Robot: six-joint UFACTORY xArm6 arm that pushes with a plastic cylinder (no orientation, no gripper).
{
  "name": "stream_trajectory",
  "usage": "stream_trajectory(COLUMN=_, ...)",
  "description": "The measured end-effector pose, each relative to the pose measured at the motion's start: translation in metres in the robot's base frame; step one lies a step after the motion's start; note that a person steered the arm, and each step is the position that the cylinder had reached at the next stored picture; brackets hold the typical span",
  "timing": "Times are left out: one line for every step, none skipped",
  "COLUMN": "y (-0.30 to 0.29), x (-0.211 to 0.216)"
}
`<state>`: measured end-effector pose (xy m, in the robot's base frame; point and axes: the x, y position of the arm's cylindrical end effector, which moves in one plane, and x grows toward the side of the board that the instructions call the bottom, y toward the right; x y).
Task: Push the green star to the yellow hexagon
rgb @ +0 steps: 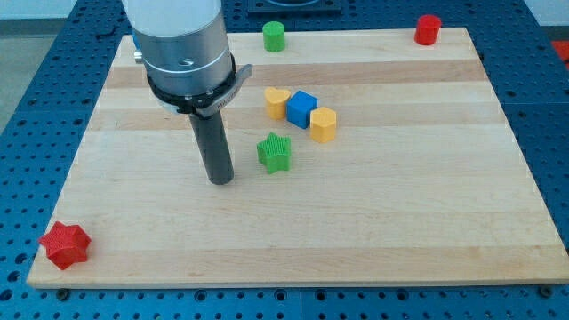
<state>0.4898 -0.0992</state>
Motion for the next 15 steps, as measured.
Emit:
stream_trajectory(y=0.0, x=0.0)
stream_trajectory(y=0.003, x=0.0)
stream_trajectory(y=0.007, x=0.0)
stream_trajectory(y=0.015, x=0.0)
stream_trajectory(y=0.028, x=-0.007)
stream_trajectory(y=0.04, x=-0.013)
stream_trajectory(y=0.052, x=-0.013)
stream_trajectory(y=0.064, x=-0.014)
stream_trajectory(y=0.072, x=-0.018)
stream_trajectory(y=0.076, x=-0.024)
stream_trajectory(y=0.08, x=-0.028)
stream_trajectory(y=0.08, x=-0.028)
stream_trajectory(y=0.081, x=-0.026)
stream_trajectory(y=0.086, x=-0.026)
stream_trajectory(y=0.093, x=-0.026)
